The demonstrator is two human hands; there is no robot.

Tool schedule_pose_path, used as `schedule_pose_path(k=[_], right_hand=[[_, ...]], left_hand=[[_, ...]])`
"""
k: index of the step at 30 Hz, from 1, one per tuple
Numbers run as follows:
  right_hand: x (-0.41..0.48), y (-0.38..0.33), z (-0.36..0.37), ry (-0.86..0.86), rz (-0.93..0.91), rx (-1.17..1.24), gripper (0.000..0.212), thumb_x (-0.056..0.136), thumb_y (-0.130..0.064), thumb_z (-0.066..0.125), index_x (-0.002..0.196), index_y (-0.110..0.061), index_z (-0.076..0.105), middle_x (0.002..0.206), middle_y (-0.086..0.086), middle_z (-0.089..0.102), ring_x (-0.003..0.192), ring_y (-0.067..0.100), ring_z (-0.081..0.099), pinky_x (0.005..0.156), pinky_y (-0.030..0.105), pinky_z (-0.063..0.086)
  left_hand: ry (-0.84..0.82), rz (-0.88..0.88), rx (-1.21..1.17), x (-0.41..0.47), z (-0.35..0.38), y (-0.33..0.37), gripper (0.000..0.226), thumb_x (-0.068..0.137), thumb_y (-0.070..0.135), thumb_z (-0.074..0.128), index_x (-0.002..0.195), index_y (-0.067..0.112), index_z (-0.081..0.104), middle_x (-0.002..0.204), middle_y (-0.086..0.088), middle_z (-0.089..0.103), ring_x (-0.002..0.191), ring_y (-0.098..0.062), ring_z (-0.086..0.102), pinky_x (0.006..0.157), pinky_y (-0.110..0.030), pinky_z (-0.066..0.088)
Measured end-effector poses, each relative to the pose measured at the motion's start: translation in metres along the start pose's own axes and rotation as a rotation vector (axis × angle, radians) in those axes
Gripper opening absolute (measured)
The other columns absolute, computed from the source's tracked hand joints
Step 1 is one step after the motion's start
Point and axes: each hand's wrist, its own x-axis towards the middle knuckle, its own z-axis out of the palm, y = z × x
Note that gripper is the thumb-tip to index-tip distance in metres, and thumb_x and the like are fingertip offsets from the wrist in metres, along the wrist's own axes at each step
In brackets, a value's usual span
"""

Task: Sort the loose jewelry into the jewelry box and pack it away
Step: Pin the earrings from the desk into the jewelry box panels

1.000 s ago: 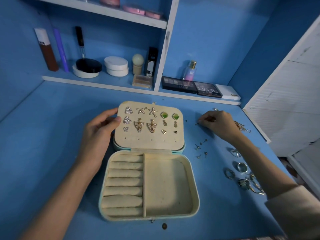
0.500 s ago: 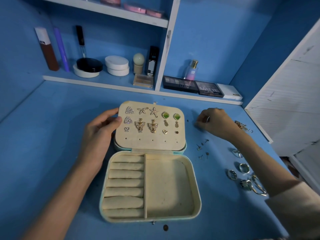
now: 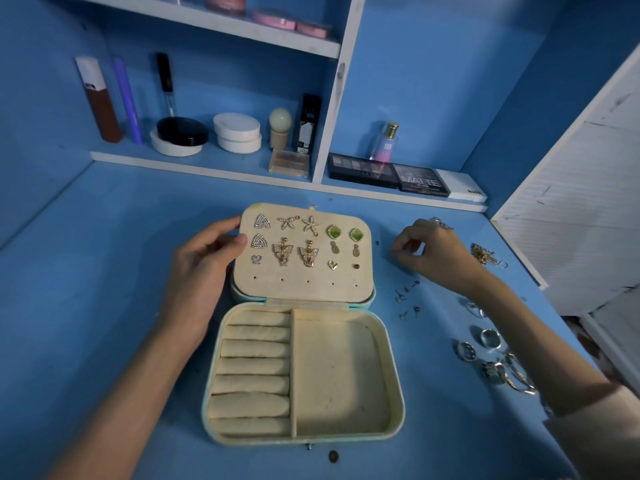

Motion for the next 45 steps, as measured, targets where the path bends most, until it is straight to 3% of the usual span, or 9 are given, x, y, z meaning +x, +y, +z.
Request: schedule_pose_path(k=[3,10,21,24,32,40,43,45], right_hand=[[-0.009,0.003,0.003,-0.026,-0.067,-0.062,0.005,0.078,-0.011,0.07,0.078,-0.016,0.069,0.084,0.003,0.057,0.076,0.016,0.054,0.064,0.011,0.035],[-0.02,0.008,0.005,0.054,-0.171,-0.095,0.007,0.078,-0.007,0.071,0.081,-0.013,0.074,0.08,0.004,0.06,0.074,0.018,0.055,0.063,0.012,0.032],[-0.026,0.011,0.0,0.074,-0.113,-0.082,0.013,0.08,-0.005,0.069,0.085,-0.014,0.076,0.081,0.002,0.059,0.074,0.017,0.055,0.066,0.019,0.035],[-0.027,0.014,-0.002,0.079,-0.091,-0.09,0.012,0.081,-0.006,0.068,0.087,-0.014,0.076,0.083,0.001,0.06,0.075,0.016,0.056,0.064,0.014,0.035],[-0.028,0.013,-0.002,0.095,-0.124,-0.114,0.015,0.08,-0.004,0.068,0.088,-0.015,0.075,0.08,0.004,0.06,0.073,0.02,0.058,0.065,0.022,0.037],[-0.022,0.007,0.003,0.076,-0.125,-0.096,0.004,0.079,-0.015,0.072,0.083,-0.016,0.074,0.079,0.005,0.06,0.072,0.021,0.057,0.071,0.041,0.05],[-0.021,0.006,0.005,0.068,-0.118,-0.081,0.003,0.08,-0.011,0.069,0.079,-0.013,0.071,0.08,0.004,0.061,0.072,0.02,0.057,0.072,0.042,0.051],[-0.019,0.003,0.004,0.07,-0.082,-0.038,0.005,0.082,-0.009,0.066,0.081,-0.012,0.07,0.082,0.005,0.063,0.073,0.019,0.058,0.073,0.033,0.05]], left_hand=[[0.003,-0.002,-0.002,0.0,0.0,0.0,0.031,0.089,0.001,0.057,0.09,0.03,0.068,0.075,0.013,0.069,0.068,0.007,0.062,0.062,-0.007,0.047],[-0.004,-0.014,0.002,-0.001,-0.001,0.0,0.028,0.09,0.003,0.056,0.095,0.028,0.068,0.085,0.006,0.069,0.07,0.005,0.063,0.062,-0.01,0.049],[0.007,-0.002,0.011,-0.001,0.0,0.0,0.029,0.09,0.003,0.057,0.093,0.029,0.067,0.084,0.005,0.067,0.066,0.007,0.061,0.06,-0.007,0.047],[0.011,-0.003,0.006,-0.001,0.001,0.001,0.028,0.09,0.003,0.057,0.095,0.028,0.067,0.083,0.006,0.067,0.066,0.006,0.061,0.061,-0.008,0.048],[0.001,-0.009,-0.007,0.0,0.0,-0.001,0.03,0.09,0.002,0.057,0.091,0.03,0.068,0.075,0.012,0.068,0.067,0.005,0.062,0.06,-0.009,0.048],[-0.012,0.003,0.005,0.0,-0.001,-0.002,0.03,0.09,0.003,0.057,0.092,0.031,0.068,0.071,0.016,0.069,0.067,0.006,0.062,0.058,-0.008,0.047],[-0.011,0.001,-0.002,0.0,-0.002,-0.002,0.03,0.09,0.003,0.057,0.093,0.03,0.068,0.078,0.012,0.069,0.069,0.005,0.063,0.059,-0.009,0.047],[-0.011,0.004,-0.003,0.0,-0.002,-0.002,0.03,0.089,0.003,0.057,0.093,0.03,0.068,0.081,0.008,0.069,0.07,0.003,0.063,0.06,-0.01,0.048]])
